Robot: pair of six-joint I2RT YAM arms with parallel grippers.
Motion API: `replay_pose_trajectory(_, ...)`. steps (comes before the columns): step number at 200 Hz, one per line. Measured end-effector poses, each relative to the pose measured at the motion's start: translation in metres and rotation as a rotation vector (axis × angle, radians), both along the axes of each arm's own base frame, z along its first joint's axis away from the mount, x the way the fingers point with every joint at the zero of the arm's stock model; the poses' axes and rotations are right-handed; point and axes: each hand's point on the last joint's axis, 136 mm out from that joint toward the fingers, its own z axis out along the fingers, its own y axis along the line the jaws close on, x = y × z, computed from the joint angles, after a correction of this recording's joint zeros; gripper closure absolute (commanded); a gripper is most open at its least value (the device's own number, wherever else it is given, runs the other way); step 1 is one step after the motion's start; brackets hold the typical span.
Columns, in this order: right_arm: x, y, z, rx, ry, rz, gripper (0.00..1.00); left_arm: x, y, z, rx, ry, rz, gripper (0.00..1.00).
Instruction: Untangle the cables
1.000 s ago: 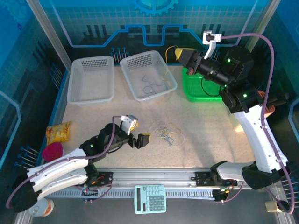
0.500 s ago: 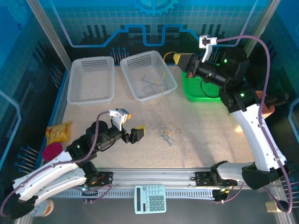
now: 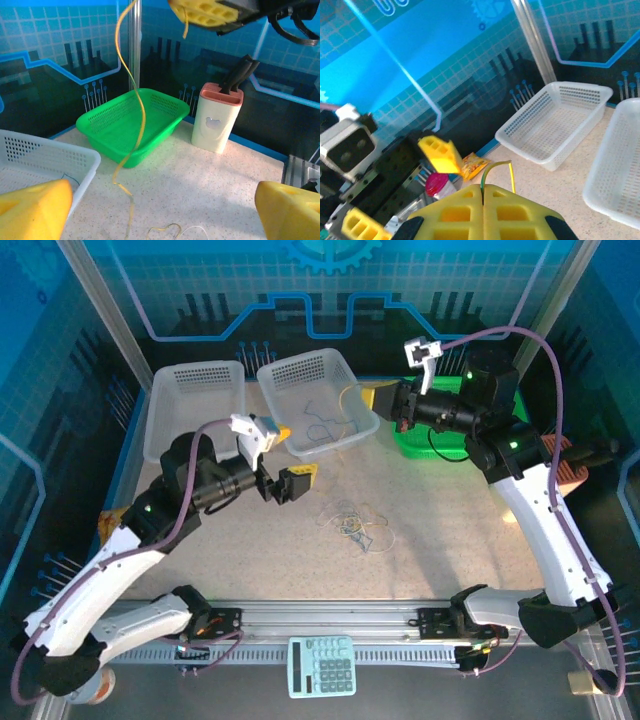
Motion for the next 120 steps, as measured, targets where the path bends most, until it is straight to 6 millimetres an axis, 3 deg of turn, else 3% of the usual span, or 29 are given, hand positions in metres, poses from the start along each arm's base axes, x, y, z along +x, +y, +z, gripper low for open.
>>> replay_pose_trajectory(34, -0.008, 0.005, -0.009, -0.015, 0.006, 0.063, 1.0, 0.004, -0.017, 0.011, 0.018, 0.012, -0.093, 0.28)
replay_pose_trajectory(120, -0.032, 0.033, -0.03, -0.069, 0.021, 0.206, 1.0, 0.018, -0.03, 0.013, 0.019, 0.059, -0.191, 0.42)
